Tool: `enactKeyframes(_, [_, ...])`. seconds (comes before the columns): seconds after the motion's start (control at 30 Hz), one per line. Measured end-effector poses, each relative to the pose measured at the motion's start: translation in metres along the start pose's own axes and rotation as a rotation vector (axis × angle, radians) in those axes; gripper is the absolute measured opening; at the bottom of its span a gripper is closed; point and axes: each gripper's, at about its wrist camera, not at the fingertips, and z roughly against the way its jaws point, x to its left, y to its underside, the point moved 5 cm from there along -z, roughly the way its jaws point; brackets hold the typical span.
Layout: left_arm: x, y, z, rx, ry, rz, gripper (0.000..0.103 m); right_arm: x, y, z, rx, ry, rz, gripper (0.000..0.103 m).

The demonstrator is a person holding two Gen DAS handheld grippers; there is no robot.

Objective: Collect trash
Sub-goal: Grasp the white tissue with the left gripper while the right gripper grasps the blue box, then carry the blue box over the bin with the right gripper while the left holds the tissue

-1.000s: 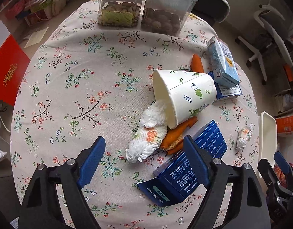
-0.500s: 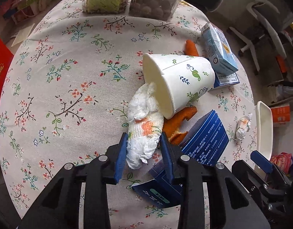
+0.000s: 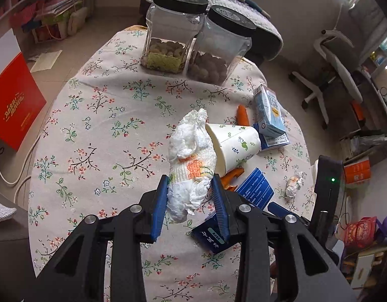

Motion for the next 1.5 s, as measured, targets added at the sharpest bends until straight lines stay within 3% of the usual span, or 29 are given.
enactKeyframes(0.3, [0.006, 0.004, 0.0, 0.013, 0.004, 0.001, 0.035, 0.012, 0.012, -0.011, 0.04, 0.068, 0.144, 0.094])
enactKeyframes(0.57, [0.005, 0.008, -0.001, 0.021, 0.002, -0.019, 0.035, -0.002, 0.019, 0.008, 0.039, 0.06, 0.296, 0.053])
enactKeyframes(1.1, [-0.034, 0.007, -0.005, -0.018, 0.03, -0.069, 0.035, -0.034, -0.002, 0.095, -0.215, 0.005, 0.333, 0.053])
enactKeyframes(1.5, [-0.09, 0.012, -0.02, -0.004, 0.071, -0.138, 0.035, -0.087, -0.018, 0.116, -0.289, 0.056, 0.27, 0.053])
